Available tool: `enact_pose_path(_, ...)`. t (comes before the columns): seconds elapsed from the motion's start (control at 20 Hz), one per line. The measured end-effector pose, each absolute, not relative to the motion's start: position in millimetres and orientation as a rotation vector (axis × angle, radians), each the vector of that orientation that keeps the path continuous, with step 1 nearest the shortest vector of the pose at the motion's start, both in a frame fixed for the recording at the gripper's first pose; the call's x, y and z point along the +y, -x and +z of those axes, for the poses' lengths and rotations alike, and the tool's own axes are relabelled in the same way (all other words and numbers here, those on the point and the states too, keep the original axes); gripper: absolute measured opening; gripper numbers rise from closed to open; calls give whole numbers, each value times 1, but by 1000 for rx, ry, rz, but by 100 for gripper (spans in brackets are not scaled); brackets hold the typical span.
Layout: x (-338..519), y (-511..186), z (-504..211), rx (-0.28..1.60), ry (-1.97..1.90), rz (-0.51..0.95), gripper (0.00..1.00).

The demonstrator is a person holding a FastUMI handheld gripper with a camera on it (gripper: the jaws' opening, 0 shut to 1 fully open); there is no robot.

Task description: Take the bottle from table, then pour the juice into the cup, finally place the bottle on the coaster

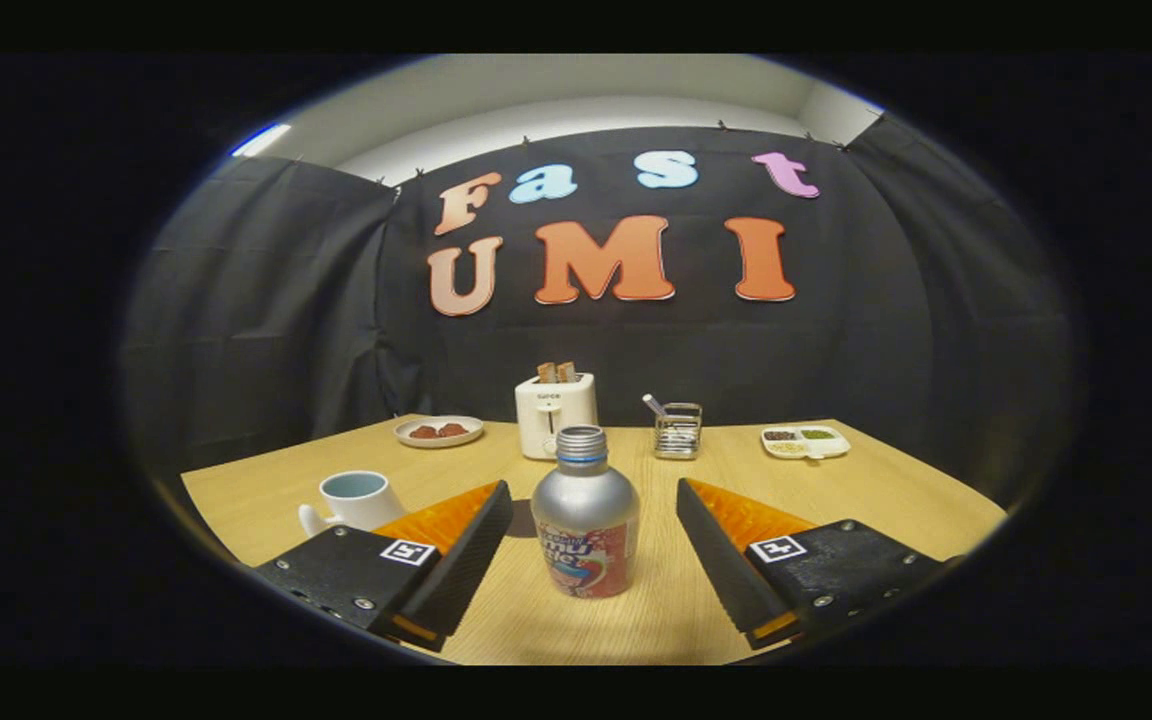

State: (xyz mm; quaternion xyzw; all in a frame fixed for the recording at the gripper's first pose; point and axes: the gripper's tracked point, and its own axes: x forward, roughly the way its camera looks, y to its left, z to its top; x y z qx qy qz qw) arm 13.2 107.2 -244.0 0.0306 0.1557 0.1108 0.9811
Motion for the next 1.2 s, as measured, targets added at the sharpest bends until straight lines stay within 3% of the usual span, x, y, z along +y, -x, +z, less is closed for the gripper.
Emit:
enact_pose_path(0.45, 121, -27, -297, 417, -24, 236, 98)
enact_pose_path(0.8, 122, -28, -319, 478, -23, 217, 81)
enact_pose_path(1.2, 138, -32, -298, 450, 83, 239, 78)
